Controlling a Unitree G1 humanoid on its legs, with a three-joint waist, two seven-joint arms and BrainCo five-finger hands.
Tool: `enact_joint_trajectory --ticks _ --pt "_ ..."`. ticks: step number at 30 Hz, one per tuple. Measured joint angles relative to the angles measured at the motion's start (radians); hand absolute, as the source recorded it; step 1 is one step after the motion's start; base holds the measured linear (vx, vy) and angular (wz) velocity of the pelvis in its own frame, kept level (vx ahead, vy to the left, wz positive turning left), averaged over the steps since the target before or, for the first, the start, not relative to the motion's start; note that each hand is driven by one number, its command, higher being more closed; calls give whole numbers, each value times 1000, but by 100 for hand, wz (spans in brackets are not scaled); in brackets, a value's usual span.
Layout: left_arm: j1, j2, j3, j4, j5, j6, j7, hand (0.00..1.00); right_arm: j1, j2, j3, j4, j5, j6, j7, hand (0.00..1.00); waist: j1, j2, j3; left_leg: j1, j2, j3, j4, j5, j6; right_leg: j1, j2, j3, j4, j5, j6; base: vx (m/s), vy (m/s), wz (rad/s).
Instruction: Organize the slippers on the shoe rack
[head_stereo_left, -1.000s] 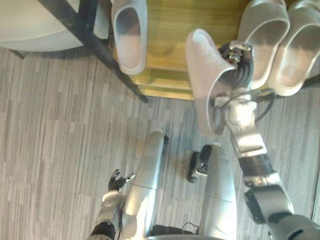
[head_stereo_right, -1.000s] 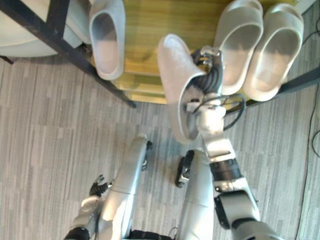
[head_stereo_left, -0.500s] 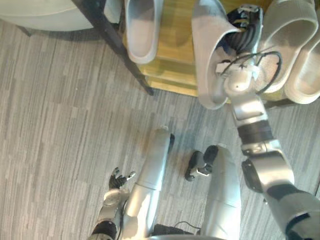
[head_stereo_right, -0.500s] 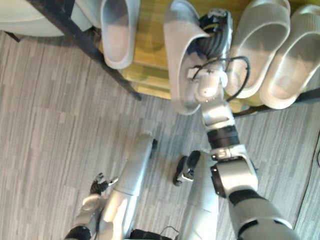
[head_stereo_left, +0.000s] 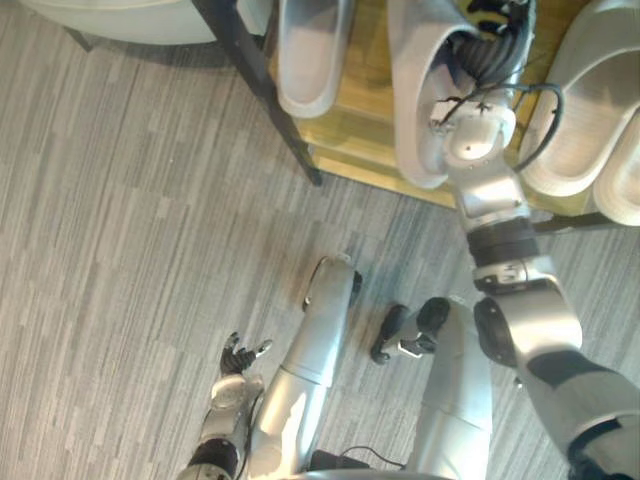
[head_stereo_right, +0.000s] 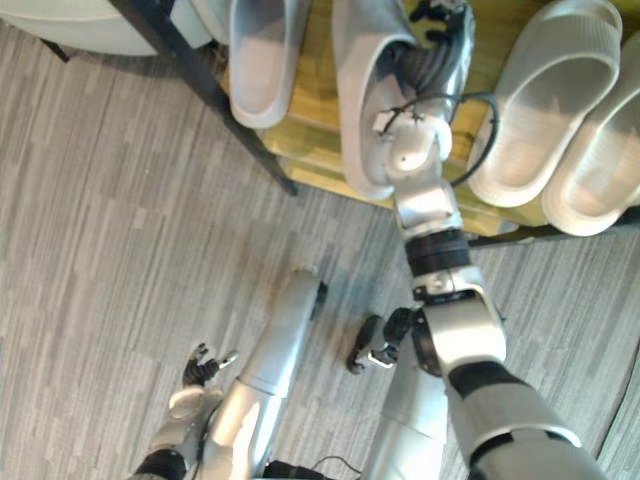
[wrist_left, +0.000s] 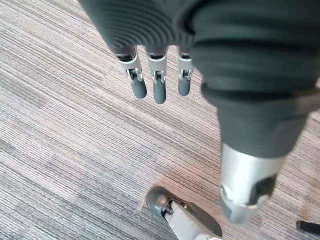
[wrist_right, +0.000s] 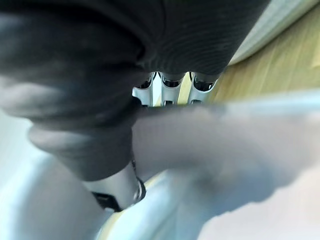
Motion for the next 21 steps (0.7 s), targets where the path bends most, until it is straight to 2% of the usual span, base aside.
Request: enact_joint_trajectory --ticks 9,21 --pt "-5 -2 1 8 0 0 9 0 -20 18 -42 2 97 6 -24 0 4 2 -1 0 -1 -18 -20 13 -19 -2 0 -19 -9 1 -6 -12 -26 3" --pt "-5 -1 0 9 0 1 3 0 -17 18 -15 -23 102 4 -2 0 3 2 -1 5 11 -16 -31 15 -21 -1 6 -20 -22 10 -22 -2 -1 -2"
